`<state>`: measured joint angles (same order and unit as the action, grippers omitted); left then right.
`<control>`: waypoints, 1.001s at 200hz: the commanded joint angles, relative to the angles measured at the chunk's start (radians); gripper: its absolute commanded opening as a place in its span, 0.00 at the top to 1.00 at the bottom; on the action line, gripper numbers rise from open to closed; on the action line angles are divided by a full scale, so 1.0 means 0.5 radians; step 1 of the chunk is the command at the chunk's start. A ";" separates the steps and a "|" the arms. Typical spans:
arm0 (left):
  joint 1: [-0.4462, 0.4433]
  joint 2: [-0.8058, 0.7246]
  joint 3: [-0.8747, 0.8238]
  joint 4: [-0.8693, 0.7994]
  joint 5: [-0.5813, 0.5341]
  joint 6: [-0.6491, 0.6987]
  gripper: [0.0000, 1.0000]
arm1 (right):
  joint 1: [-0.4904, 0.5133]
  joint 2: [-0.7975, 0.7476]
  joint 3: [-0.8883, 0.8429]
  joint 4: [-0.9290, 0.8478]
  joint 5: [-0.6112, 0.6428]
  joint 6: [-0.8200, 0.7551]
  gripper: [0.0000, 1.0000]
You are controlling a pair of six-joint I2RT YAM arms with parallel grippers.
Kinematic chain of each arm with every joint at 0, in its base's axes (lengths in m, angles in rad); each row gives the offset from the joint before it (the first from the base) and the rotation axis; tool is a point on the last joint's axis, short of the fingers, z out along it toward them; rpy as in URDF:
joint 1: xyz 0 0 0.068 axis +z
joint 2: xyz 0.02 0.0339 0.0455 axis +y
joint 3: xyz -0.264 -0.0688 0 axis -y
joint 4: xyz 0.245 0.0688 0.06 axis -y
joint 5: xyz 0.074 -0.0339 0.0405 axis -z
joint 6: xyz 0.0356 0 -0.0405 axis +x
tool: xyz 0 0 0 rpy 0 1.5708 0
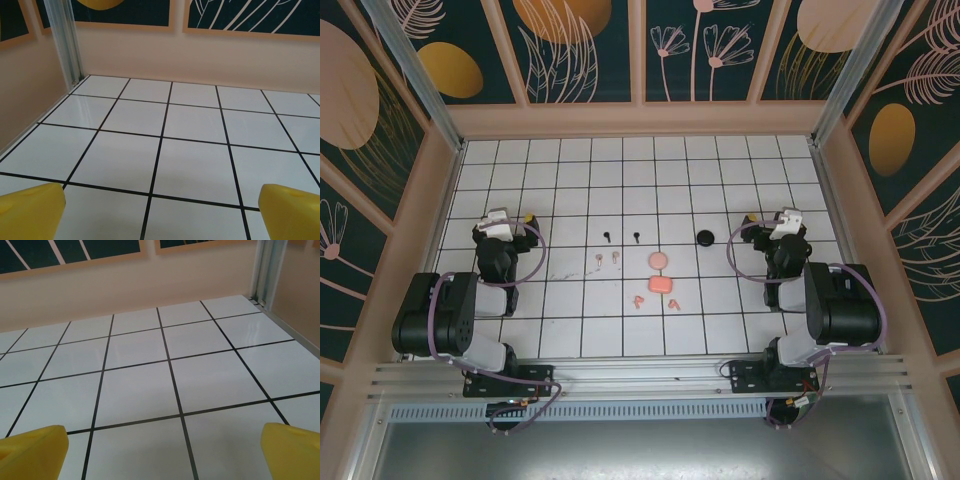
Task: Insert the wireless bluetooth earbuds into the charging case
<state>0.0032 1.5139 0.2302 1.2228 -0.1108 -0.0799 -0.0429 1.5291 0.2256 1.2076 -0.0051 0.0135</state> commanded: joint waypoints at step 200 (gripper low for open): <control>-0.016 -0.820 0.899 -1.914 0.314 -0.904 0.01 | 0.283 -0.893 0.905 -2.543 -0.273 0.744 0.01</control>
<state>0.0032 1.1412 0.6106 0.4831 -0.0517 -0.3233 0.0067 1.1587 0.6464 0.1631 -0.0463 0.3473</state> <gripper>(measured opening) 0.987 0.990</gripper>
